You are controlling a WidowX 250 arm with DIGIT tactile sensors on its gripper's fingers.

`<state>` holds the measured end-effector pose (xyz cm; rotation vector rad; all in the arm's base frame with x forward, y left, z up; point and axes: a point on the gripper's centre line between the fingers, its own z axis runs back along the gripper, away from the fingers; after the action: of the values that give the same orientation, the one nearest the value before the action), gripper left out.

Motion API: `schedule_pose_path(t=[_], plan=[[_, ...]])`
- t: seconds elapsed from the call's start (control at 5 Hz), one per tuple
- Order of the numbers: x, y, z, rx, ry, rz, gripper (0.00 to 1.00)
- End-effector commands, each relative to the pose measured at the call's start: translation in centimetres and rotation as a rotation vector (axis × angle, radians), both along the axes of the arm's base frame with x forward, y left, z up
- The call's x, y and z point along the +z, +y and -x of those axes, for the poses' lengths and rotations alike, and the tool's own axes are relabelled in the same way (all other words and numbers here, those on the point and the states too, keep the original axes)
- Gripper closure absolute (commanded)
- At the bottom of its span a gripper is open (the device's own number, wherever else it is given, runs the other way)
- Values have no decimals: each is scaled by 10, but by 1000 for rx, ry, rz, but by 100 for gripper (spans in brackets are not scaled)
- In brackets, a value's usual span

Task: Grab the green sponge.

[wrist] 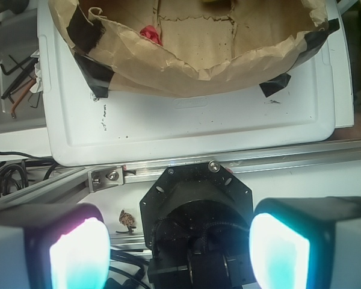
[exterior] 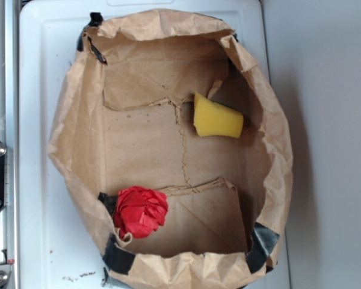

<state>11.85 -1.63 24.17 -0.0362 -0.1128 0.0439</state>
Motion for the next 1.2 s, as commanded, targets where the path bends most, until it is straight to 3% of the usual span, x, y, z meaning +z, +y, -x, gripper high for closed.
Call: schedule_pose_path(t=[0.0, 0.4, 0.8, 1.0], plan=[[0, 0, 0, 0, 0, 0, 0], [-17, -11, -52, 25, -95, -4, 0], [-35, 3, -87, 8, -210, -16, 0], [-42, 9, -106, 11, -230, -10, 0]])
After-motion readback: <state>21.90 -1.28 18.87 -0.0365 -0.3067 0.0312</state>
